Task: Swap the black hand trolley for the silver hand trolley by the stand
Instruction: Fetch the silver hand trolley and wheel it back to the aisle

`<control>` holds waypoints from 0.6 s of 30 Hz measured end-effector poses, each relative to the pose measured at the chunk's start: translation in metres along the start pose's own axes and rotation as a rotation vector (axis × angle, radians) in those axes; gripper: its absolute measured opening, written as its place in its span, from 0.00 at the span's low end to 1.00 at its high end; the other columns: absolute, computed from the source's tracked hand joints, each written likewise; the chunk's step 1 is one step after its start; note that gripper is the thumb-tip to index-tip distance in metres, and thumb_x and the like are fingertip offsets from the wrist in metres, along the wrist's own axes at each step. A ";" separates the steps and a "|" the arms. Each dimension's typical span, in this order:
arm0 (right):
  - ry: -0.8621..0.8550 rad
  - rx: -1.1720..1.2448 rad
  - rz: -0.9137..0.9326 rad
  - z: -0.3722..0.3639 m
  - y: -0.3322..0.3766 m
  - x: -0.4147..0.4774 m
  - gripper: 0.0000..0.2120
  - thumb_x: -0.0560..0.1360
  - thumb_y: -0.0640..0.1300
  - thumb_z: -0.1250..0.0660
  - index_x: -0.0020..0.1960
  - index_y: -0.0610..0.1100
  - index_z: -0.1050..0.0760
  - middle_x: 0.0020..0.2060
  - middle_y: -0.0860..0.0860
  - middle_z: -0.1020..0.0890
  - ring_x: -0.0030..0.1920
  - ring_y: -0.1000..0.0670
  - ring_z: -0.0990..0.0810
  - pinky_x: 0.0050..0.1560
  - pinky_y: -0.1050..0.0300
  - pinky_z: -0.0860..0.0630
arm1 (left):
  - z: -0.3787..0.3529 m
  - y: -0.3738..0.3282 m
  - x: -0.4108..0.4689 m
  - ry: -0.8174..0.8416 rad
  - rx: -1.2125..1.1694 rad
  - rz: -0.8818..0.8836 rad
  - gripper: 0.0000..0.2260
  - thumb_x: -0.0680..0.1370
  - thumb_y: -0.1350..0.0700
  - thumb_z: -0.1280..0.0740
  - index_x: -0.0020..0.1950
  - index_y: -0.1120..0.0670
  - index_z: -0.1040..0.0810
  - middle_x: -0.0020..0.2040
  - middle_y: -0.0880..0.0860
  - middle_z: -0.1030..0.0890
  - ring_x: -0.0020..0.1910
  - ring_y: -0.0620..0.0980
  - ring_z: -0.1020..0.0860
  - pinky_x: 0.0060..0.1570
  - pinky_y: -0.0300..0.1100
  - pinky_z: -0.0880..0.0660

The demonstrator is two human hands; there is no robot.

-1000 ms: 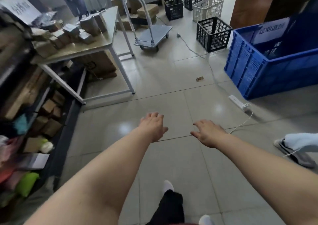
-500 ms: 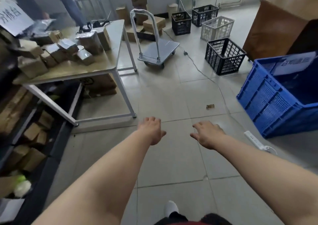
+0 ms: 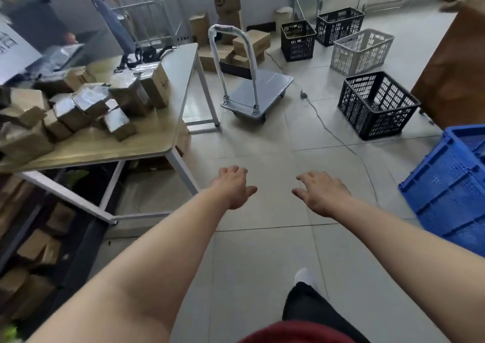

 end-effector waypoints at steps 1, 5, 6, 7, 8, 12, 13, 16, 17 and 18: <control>0.014 -0.001 0.009 0.011 -0.004 0.022 0.24 0.78 0.59 0.46 0.70 0.50 0.36 0.69 0.49 0.31 0.68 0.44 0.33 0.62 0.47 0.35 | 0.013 -0.001 0.021 0.006 -0.002 0.014 0.28 0.78 0.42 0.41 0.74 0.54 0.41 0.75 0.55 0.39 0.72 0.57 0.41 0.68 0.57 0.36; 0.014 -0.032 0.056 0.055 -0.016 0.116 0.25 0.78 0.60 0.46 0.70 0.50 0.36 0.69 0.49 0.31 0.69 0.45 0.34 0.64 0.47 0.35 | 0.061 -0.003 0.103 -0.027 -0.050 0.051 0.28 0.78 0.42 0.41 0.74 0.53 0.41 0.75 0.54 0.39 0.72 0.57 0.42 0.68 0.57 0.37; 0.014 -0.025 0.062 0.065 -0.017 0.139 0.24 0.78 0.60 0.46 0.70 0.49 0.35 0.69 0.49 0.31 0.69 0.45 0.34 0.64 0.47 0.35 | 0.070 -0.003 0.120 -0.038 -0.071 0.056 0.28 0.79 0.42 0.41 0.75 0.53 0.41 0.75 0.54 0.39 0.73 0.57 0.42 0.68 0.57 0.38; 0.021 -0.019 0.070 0.071 -0.017 0.159 0.24 0.78 0.60 0.46 0.70 0.49 0.35 0.69 0.48 0.31 0.69 0.45 0.34 0.64 0.47 0.35 | 0.077 -0.003 0.135 -0.038 -0.084 0.058 0.28 0.79 0.42 0.41 0.75 0.53 0.41 0.75 0.54 0.40 0.73 0.56 0.42 0.69 0.56 0.38; 0.030 -0.014 0.078 0.074 -0.016 0.179 0.24 0.78 0.60 0.46 0.70 0.49 0.34 0.69 0.48 0.30 0.69 0.45 0.34 0.64 0.47 0.35 | 0.081 -0.003 0.150 -0.027 -0.086 0.055 0.28 0.78 0.42 0.41 0.75 0.53 0.41 0.75 0.53 0.40 0.73 0.56 0.42 0.69 0.56 0.38; 0.066 -0.008 0.086 0.080 -0.013 0.258 0.25 0.78 0.60 0.46 0.70 0.49 0.35 0.69 0.48 0.30 0.68 0.44 0.33 0.64 0.47 0.35 | 0.102 0.014 0.217 0.012 -0.051 0.061 0.28 0.78 0.42 0.40 0.74 0.53 0.40 0.75 0.54 0.39 0.73 0.56 0.42 0.69 0.56 0.38; 0.070 -0.009 0.089 0.083 -0.012 0.279 0.25 0.78 0.60 0.46 0.70 0.49 0.35 0.69 0.48 0.30 0.68 0.44 0.33 0.64 0.47 0.35 | 0.108 0.022 0.237 0.009 -0.057 0.069 0.28 0.79 0.42 0.40 0.74 0.53 0.41 0.75 0.54 0.39 0.73 0.57 0.42 0.69 0.56 0.38; 0.062 -0.024 0.078 0.096 -0.008 0.346 0.25 0.78 0.60 0.46 0.70 0.49 0.35 0.69 0.48 0.30 0.69 0.44 0.33 0.65 0.47 0.35 | 0.133 0.049 0.300 0.003 -0.057 0.073 0.28 0.79 0.42 0.41 0.75 0.53 0.41 0.74 0.55 0.39 0.72 0.58 0.42 0.69 0.57 0.38; 0.056 -0.039 0.070 0.101 -0.007 0.366 0.25 0.78 0.60 0.46 0.70 0.49 0.35 0.69 0.48 0.30 0.69 0.44 0.33 0.65 0.47 0.35 | 0.141 0.058 0.320 0.002 -0.053 0.070 0.28 0.79 0.42 0.41 0.75 0.53 0.41 0.74 0.55 0.39 0.72 0.58 0.42 0.68 0.57 0.38; 0.048 -0.056 0.063 0.107 -0.004 0.391 0.25 0.78 0.60 0.46 0.70 0.49 0.35 0.69 0.48 0.30 0.69 0.44 0.33 0.64 0.46 0.35 | 0.151 0.068 0.344 -0.004 -0.046 0.062 0.28 0.79 0.42 0.41 0.75 0.53 0.41 0.74 0.55 0.39 0.72 0.58 0.42 0.69 0.57 0.38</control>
Point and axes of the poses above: each hand's wrist, its own x-axis towards the middle knuckle, its own z-axis out of the back of the hand, y = z × x, the point moved 4 cm from there along x, towards the middle knuckle
